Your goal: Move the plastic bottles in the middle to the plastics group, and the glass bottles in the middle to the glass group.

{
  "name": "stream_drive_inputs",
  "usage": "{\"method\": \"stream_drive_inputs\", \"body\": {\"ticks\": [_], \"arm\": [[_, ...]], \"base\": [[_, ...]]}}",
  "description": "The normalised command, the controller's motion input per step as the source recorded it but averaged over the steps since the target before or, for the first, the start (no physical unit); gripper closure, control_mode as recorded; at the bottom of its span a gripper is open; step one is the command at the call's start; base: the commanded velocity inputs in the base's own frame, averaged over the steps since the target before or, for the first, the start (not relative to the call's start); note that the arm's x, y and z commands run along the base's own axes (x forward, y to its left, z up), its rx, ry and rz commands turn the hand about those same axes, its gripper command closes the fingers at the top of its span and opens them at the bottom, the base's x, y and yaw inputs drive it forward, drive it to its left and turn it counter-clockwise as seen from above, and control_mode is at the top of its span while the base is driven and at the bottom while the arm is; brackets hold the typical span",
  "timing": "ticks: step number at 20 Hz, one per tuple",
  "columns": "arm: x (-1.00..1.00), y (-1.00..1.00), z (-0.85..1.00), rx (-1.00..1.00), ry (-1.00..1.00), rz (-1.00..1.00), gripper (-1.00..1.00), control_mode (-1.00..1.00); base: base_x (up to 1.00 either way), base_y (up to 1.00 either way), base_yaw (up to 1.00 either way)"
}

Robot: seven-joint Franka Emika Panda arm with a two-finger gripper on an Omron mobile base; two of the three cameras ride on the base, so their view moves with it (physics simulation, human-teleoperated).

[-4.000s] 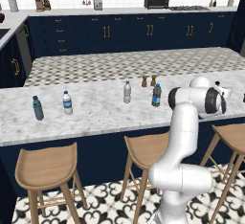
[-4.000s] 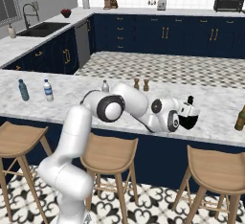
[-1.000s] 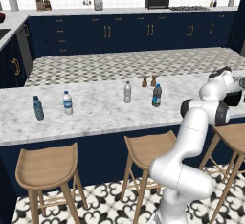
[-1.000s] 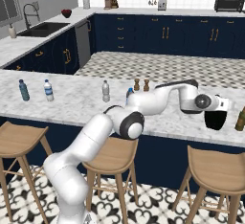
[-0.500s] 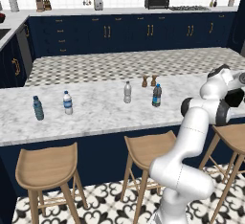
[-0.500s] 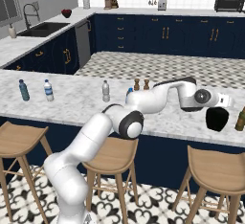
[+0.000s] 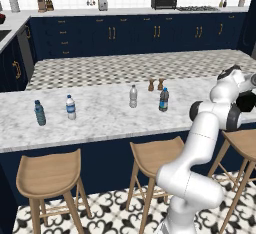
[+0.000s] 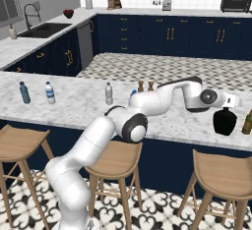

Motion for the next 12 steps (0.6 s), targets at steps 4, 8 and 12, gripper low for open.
{"method": "stream_drive_inputs", "body": {"ticks": [4,8,12], "arm": [[-0.1,0.0,0.18,0.0,-0.1,0.0,-1.0,-1.0],[-0.13,0.01,0.31,0.0,-0.06,0.0,-1.0,-1.0],[-0.09,0.08,0.38,0.0,0.0,0.0,-1.0,-1.0]], "base": [[0.0,0.0,0.0],[0.0,0.0,0.0],[0.0,0.0,0.0]]}}
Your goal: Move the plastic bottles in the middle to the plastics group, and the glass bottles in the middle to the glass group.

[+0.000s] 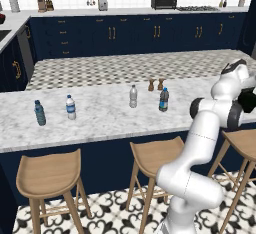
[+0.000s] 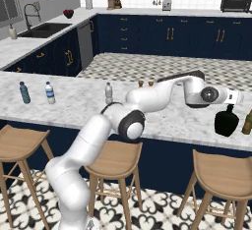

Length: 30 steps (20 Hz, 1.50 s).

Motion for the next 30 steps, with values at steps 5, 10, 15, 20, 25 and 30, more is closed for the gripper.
{"method": "stream_drive_inputs", "body": {"ticks": [5,10,15,20,25,30], "arm": [[-0.21,0.31,0.41,0.0,0.03,0.0,-1.0,-1.0],[-0.39,0.4,0.46,-0.05,0.11,0.0,-1.0,-1.0],[-0.46,0.45,0.42,-0.17,0.12,0.0,-1.0,-1.0],[-0.4,0.36,0.6,-0.02,0.35,-0.02,-1.0,-1.0],[-0.36,0.35,0.75,0.12,0.24,-0.09,-1.0,-1.0],[-0.33,0.51,0.55,0.17,0.16,-0.09,-1.0,-1.0]], "base": [[0.0,0.0,0.0],[0.0,0.0,0.0],[0.0,0.0,0.0],[0.0,0.0,0.0],[0.0,0.0,0.0],[0.0,0.0,0.0]]}}
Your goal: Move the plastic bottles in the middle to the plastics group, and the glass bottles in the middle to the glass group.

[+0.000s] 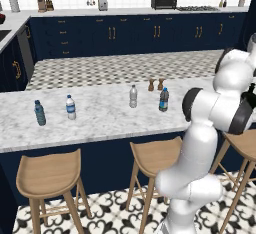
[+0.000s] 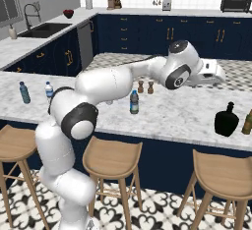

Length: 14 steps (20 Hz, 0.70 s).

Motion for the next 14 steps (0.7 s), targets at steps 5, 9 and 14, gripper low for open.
{"method": "stream_drive_inputs", "body": {"ticks": [5,9,14], "arm": [[-0.52,0.64,0.22,0.18,0.03,-0.08,-1.0,-1.0],[-0.66,0.7,-0.03,0.12,0.0,0.0,-1.0,-1.0],[-0.39,0.78,-0.3,0.14,0.0,0.16,-1.0,-1.0]], "base": [[0.0,0.0,0.0],[0.0,0.0,0.0],[0.0,0.0,0.0]]}}
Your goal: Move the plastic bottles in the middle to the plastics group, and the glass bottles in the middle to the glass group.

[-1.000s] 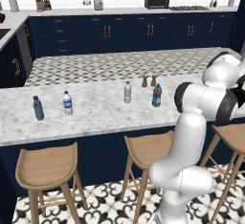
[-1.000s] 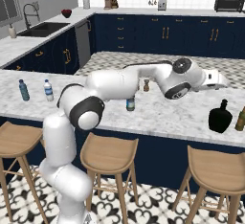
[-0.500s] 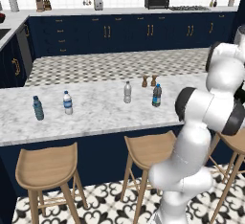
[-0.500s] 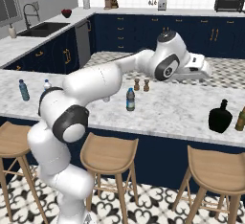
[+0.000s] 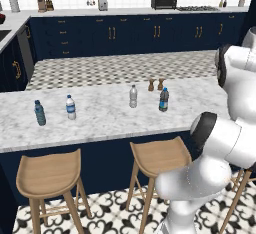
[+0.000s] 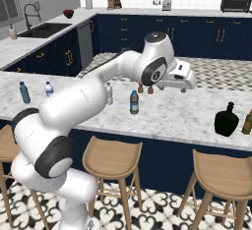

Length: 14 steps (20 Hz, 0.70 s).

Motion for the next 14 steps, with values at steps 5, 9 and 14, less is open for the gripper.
{"method": "stream_drive_inputs", "body": {"ticks": [5,9,14], "arm": [[0.02,0.73,-0.28,0.11,-0.01,0.47,-1.0,-1.0],[0.26,0.4,-0.37,0.19,-0.18,0.79,-1.0,-1.0],[0.33,-0.05,-0.26,0.31,-0.3,0.92,-1.0,-1.0]], "base": [[0.0,0.0,0.0],[0.0,0.0,0.0],[0.0,0.0,0.0]]}}
